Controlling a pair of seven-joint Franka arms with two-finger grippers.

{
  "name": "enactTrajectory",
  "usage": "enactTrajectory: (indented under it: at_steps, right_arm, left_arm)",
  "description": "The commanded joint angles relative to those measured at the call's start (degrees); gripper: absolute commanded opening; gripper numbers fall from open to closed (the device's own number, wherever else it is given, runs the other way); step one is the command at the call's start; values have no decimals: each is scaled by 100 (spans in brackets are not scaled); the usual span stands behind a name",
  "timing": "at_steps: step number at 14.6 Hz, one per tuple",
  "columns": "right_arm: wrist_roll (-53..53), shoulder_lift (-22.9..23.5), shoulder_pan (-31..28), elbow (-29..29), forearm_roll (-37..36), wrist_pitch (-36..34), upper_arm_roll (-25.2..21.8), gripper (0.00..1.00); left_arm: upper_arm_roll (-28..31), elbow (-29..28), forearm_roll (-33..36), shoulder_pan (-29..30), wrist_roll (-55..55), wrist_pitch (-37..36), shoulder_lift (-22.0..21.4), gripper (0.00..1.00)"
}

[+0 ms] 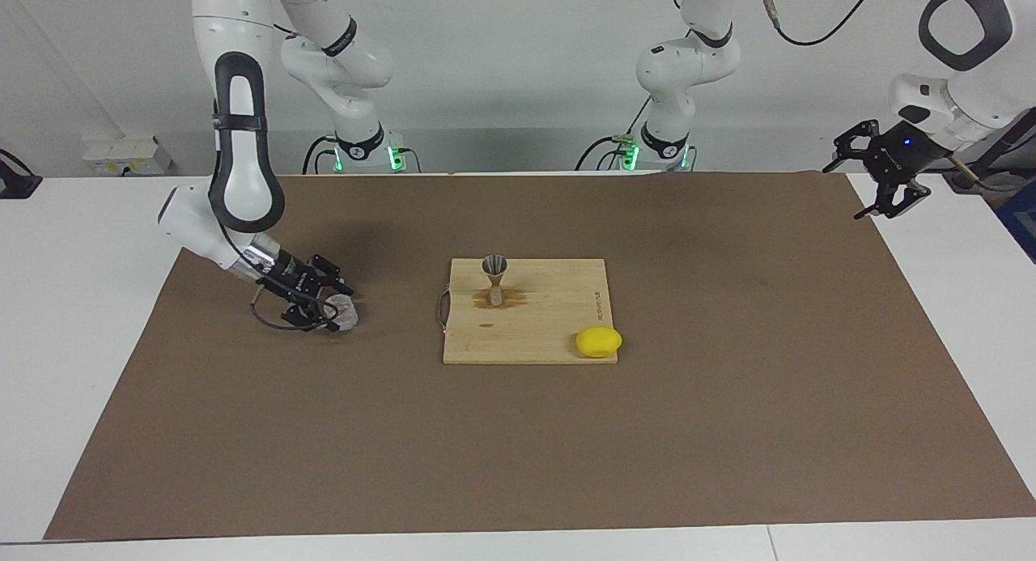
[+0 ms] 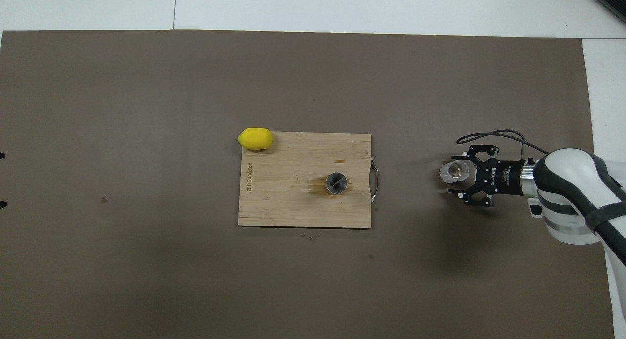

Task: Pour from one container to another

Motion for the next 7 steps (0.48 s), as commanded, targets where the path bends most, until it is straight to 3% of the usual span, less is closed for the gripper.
enactTrajectory:
  at_steps: [1, 5, 7]
  right_arm:
    - [-324, -73, -54, -118, 203, 68, 7, 79]
    - [-324, -82, -107, -109, 194, 33, 7, 58]
    - [-290, -82, -116, -74, 203, 15, -2, 35]
  left_arm:
    - [64, 210, 295, -194, -913, -106, 33, 100]
    - [29, 193, 313, -281, -3048, -194, -10, 100]
    - [11, 210, 522, -457, -3725, -299, -11, 100]
